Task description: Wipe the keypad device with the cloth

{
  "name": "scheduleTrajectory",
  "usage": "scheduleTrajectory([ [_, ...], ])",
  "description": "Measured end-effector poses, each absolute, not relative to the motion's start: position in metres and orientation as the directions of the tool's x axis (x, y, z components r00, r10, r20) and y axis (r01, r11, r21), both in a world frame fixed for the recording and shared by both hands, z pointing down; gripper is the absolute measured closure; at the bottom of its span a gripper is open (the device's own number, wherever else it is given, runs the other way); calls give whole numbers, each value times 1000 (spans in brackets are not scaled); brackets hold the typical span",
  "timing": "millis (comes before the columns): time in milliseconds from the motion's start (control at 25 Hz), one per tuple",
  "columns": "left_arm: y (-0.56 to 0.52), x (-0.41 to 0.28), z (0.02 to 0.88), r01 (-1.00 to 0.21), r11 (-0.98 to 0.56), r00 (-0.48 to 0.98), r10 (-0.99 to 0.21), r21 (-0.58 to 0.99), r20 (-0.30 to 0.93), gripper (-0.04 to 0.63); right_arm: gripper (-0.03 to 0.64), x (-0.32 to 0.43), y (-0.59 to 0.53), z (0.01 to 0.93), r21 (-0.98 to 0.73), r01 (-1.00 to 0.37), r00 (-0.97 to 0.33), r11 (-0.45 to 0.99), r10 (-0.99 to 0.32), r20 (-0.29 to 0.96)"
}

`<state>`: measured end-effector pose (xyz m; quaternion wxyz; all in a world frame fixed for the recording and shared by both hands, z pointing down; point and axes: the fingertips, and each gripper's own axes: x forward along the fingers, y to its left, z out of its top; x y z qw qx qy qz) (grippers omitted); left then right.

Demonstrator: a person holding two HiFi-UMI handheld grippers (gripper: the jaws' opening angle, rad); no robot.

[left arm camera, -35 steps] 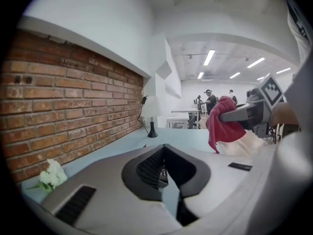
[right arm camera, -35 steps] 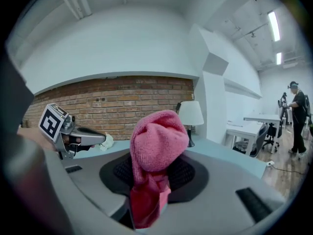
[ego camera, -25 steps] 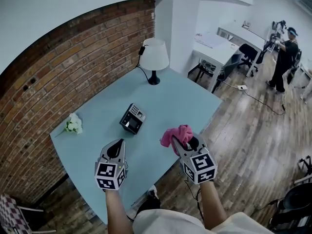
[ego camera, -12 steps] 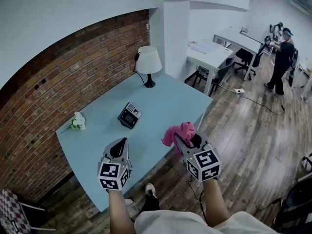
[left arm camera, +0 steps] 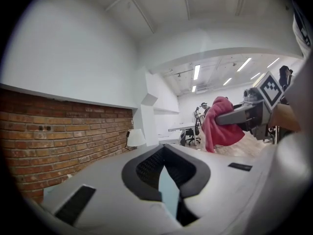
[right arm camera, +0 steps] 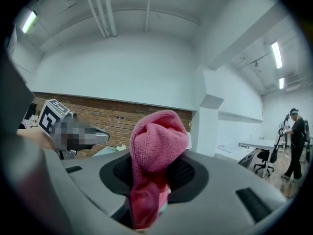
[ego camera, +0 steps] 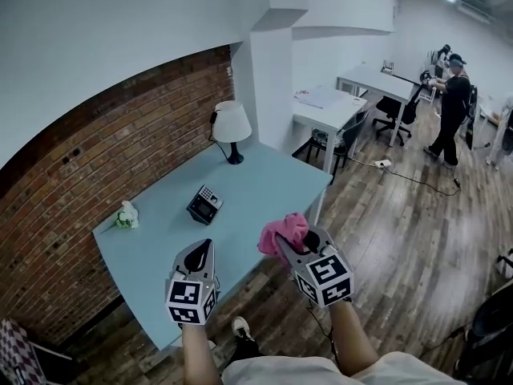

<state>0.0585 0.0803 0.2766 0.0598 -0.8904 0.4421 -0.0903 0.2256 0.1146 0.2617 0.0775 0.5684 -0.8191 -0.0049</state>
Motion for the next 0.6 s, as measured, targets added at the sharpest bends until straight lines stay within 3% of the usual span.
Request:
scheduleTrajectory([
  [600,135,58,254,-760,-610,610,-789,-226,78,583,456,206,166,240,90,-909,-401,408,-912,85],
])
